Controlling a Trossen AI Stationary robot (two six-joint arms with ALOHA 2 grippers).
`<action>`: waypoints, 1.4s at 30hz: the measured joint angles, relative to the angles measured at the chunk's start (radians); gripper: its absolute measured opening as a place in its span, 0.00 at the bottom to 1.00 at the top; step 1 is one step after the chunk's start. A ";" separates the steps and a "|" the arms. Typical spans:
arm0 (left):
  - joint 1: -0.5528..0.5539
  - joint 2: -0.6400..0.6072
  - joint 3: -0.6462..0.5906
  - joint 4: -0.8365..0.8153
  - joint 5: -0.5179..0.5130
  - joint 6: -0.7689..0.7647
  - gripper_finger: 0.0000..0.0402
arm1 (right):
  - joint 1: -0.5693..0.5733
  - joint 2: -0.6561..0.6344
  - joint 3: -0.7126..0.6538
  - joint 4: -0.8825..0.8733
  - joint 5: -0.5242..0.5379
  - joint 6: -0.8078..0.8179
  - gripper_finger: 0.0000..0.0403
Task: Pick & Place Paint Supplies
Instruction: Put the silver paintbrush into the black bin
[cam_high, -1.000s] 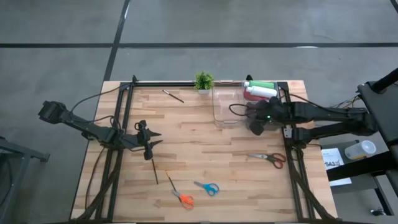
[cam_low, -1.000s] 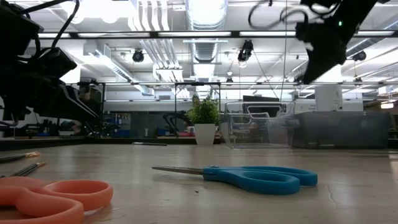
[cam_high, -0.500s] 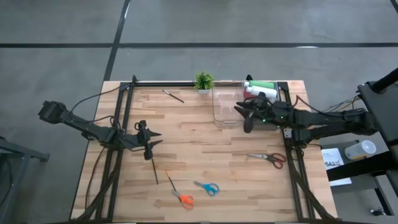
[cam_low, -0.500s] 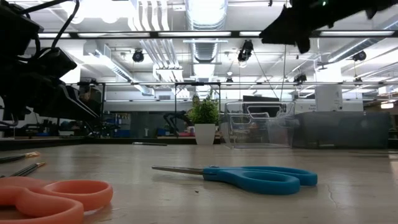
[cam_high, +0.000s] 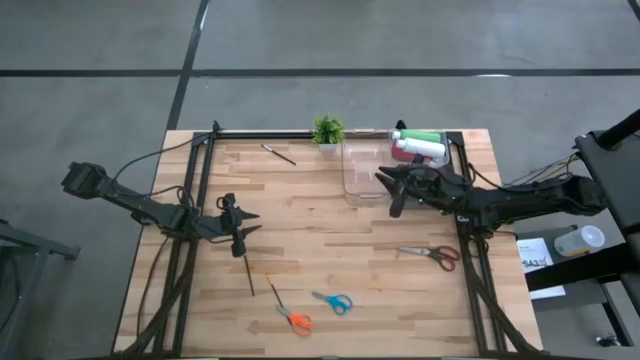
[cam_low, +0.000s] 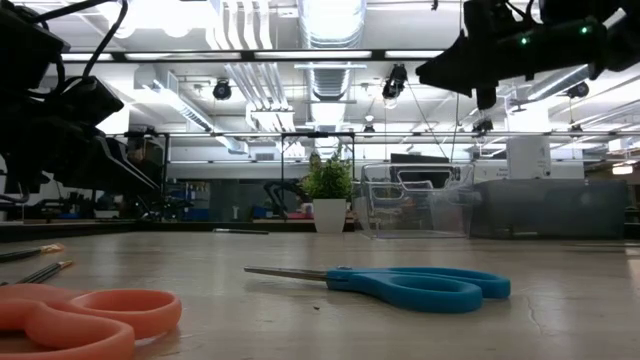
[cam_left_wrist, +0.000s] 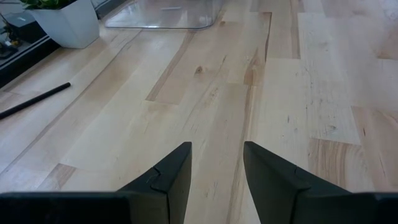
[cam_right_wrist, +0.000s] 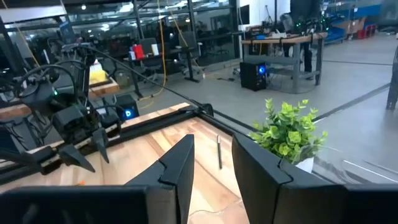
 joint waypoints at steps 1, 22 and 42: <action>0.000 0.000 0.000 0.000 0.000 0.000 0.39 | 0.000 -0.003 0.002 -0.005 0.000 -0.001 0.27; 0.000 0.000 0.000 0.000 0.000 0.000 0.39 | 0.000 0.000 0.019 -0.022 0.000 -0.002 0.27; -0.002 0.008 0.000 -0.086 0.516 -0.063 0.39 | 0.000 0.006 0.017 -0.028 0.000 -0.002 0.27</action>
